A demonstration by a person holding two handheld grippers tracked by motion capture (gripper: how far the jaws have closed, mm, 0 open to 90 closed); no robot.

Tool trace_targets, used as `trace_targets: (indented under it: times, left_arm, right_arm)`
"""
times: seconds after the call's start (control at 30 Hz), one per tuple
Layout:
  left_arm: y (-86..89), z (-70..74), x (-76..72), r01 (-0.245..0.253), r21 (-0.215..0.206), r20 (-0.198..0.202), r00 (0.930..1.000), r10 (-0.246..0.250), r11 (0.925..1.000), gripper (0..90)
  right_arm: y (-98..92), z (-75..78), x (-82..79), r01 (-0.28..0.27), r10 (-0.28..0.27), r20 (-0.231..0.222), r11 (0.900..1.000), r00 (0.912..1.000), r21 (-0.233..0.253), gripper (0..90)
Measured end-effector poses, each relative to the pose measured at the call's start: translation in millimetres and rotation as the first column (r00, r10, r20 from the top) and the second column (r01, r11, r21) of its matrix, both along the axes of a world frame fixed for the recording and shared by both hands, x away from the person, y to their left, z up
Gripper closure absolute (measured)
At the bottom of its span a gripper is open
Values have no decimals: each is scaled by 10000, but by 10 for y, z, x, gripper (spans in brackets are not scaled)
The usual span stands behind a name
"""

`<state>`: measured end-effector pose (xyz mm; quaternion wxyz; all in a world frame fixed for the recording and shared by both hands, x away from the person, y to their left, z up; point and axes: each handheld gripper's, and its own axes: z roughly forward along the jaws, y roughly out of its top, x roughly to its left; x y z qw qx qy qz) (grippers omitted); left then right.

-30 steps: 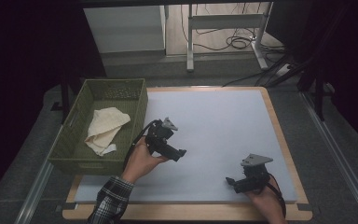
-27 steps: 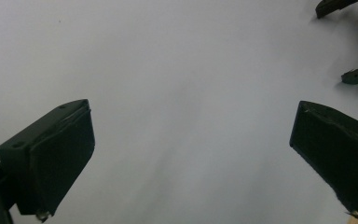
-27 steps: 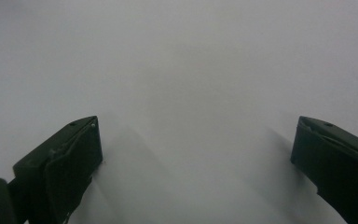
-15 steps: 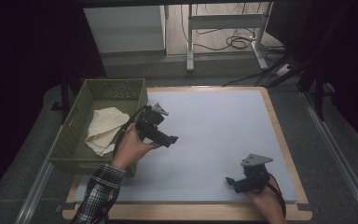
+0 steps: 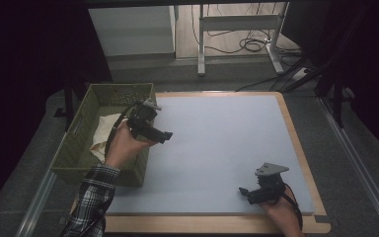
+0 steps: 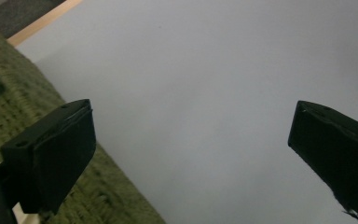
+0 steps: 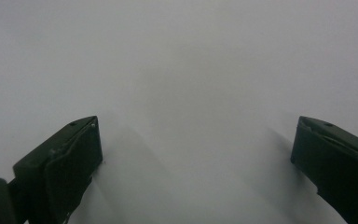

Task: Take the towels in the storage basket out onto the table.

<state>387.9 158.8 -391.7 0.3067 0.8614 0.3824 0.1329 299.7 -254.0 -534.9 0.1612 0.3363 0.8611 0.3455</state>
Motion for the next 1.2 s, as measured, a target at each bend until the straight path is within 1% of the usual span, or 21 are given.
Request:
trace_targets:
  times: [0.13, 0.27, 0.3, 0.33, 0.37, 0.43, 0.47, 0.5, 0.6, 0.73, 0.77, 0.83, 0.87, 0.9, 0.93, 0.97, 1.03, 1.07, 1.13, 1.17, 1.2]
  left_arm:
    - [198, 26, 69, -474, 0, -72, 9989, 474, 9989, 14]
    - [381, 7, 131, -951, -108, -162, 9954, 949, 9954, 13]
    - [381, 7, 131, -951, -108, -162, 9954, 949, 9954, 14]
    - [474, -6, 157, -1150, -158, -220, 9932, 1147, 9932, 13]
    - [474, -6, 157, -1150, -158, -220, 9932, 1147, 9932, 13]
    - [609, -41, 194, -1418, -219, -297, 9895, 1411, 9897, 13]
    - [609, -41, 194, -1418, -219, -297, 9895, 1411, 9897, 13]
    - [696, -73, 221, -1616, -199, -332, 9864, 1609, 9867, 13]
    - [837, -156, 264, -1929, -212, -454, 9804, 1918, 9810, 13]
    - [977, -306, 312, -2314, 0, -612, 9710, 2309, 9729, 12]
    - [977, -306, 312, -2314, 0, -612, 9710, 2309, 9729, 12]
    - [1053, -406, 351, -2530, 149, -742, 9645, 2534, 9673, 12]
    - [1109, -487, 387, -2698, 280, -856, 9587, 2713, 9625, 12]
    - [1138, -534, 409, -2780, 373, -917, 9555, 2803, 9598, 12]
    - [1138, -534, 409, -2780, 373, -917, 9555, 2803, 9598, 11]
    - [1194, -623, 454, -2956, 627, -1072, 9476, 3009, 9533, 12]
    - [1249, -701, 501, -3069, 850, -1261, 9404, 3157, 9479, 12]
    - [1249, -701, 501, -3069, 850, -1261, 9404, 3157, 9479, 12]
    - [1312, -776, 551, -3227, 1156, -1413, 9308, 3371, 9394, 12]
    - [1364, -816, 587, -3344, 1320, -1583, 9222, 3529, 9331, 13]
    - [1400, -839, 612, -3386, 1406, -1707, 9173, 3597, 9304, 13]
  right_arm:
    - [0, 0, 0, 3, -3, -3, 10000, 10000, -2, 19]
    - [0, 0, 0, 3, -3, -5, 10000, 10000, -1, 19]
    - [0, 0, 0, 3, -3, -5, 10000, 10000, -1, 19]
    - [0, 0, 0, 2, -2, -4, 10000, 10000, -4, 19]
    - [0, 0, 0, 2, -2, -4, 10000, 10000, -4, 19]
    - [0, 0, 1, 1, -1, -7, 10000, 10000, -2, 19]
    - [0, 0, 0, 2, -2, -6, 10000, 10000, -5, 19]
    - [0, 0, 1, 1, -1, -5, 10000, 10000, -7, 19]
    - [0, 0, 1, 2, -2, -7, 10000, 10000, -5, 19]
    - [-1, 0, 1, 1, -1, -9, 10000, 10000, -3, 19]
    - [0, 0, 1, 1, -1, -11, 10000, 10000, -2, 19]
    - [-1, 0, 1, 0, 0, -11, 10000, 10000, -2, 19]
    - [-1, 0, 2, -3, 3, -9, 10000, 10000, 0, 19]
    - [-1, 0, 2, -4, 4, -9, 10000, 10000, 1, 19]
    - [-1, 0, 2, -5, 5, -9, 10000, 10000, 1, 20]
    - [-1, 0, 2, -4, 4, -10, 10000, 10000, 3, 19]
    - [-1, 0, 2, 0, 0, -9, 10000, 10000, 4, 19]
    - [-1, 0, 2, -2, 2, -9, 10000, 10000, 2, 20]
    - [-1, 0, 2, 1, -1, -11, 10000, 10000, 9, 19]
    - [0, 0, 2, 0, 0, -11, 10000, 10000, 11, 19]
    - [0, 0, 2, 1, -1, -9, 10000, 10000, 11, 20]
